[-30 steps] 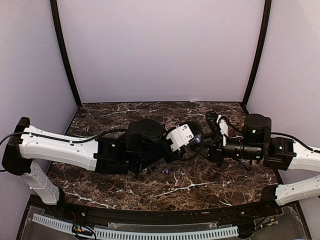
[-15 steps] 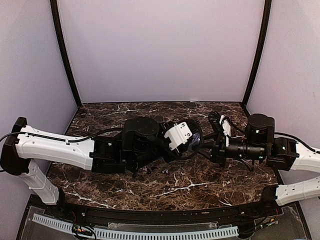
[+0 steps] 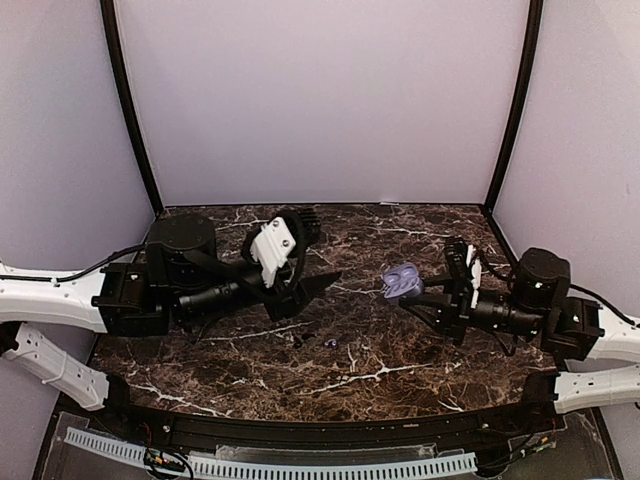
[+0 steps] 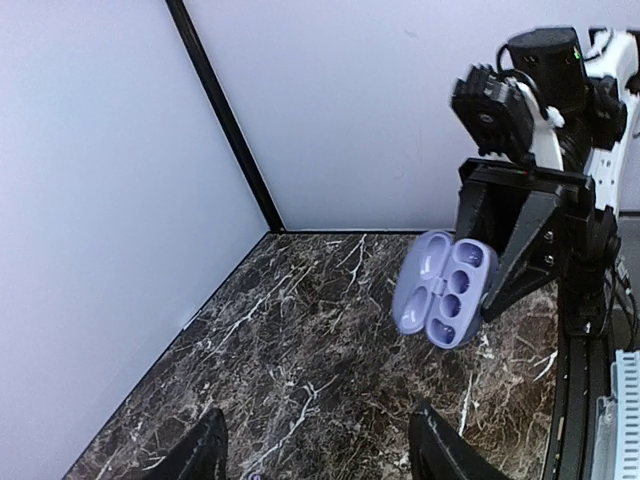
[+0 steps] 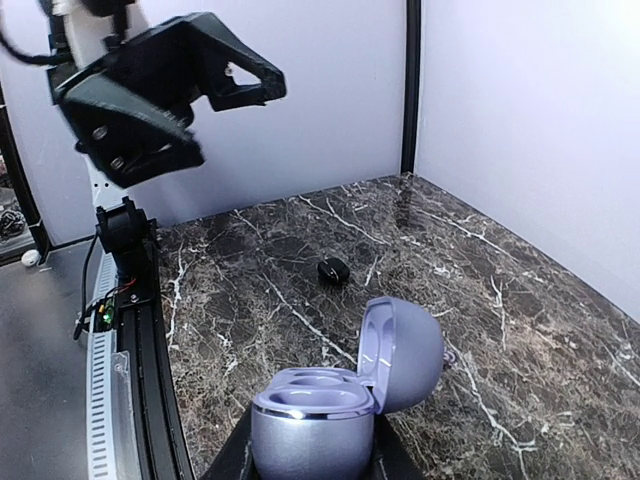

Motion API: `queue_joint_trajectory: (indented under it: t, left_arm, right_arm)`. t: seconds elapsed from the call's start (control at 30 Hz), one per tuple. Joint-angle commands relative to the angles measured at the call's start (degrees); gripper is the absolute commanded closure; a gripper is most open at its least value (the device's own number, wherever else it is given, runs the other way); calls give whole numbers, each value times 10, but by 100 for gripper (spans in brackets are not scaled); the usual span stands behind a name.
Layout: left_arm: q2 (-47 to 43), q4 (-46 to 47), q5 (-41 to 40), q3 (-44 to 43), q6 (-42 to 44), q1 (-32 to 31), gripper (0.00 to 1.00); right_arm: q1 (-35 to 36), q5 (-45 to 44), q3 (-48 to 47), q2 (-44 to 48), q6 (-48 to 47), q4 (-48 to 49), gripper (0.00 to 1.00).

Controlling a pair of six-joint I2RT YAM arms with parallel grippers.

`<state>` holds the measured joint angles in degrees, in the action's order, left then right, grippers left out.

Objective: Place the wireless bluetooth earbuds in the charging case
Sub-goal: Adjust the right earbud at the center of the board.

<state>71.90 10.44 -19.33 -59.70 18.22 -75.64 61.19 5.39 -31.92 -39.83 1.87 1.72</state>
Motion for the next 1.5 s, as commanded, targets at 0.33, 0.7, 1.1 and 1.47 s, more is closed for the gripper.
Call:
queue_joint_trajectory:
  t: [0.33,0.7,1.1,1.47]
  left_arm:
    - [64,-211,243,3,-224,247,46]
    - [230,-282,300,-54,-209,210,57]
    - [344,-293,349,-129,-31,199,57]
    - [395,-291,308,-162,-18,189,55]
  right_arm:
    - [3,59,18,42,-44,80,100]
    - [3,41,29,96,-34,57,100]
    - [3,123,28,104,-62,54,100]
    - [3,122,22,97,-72,52,100]
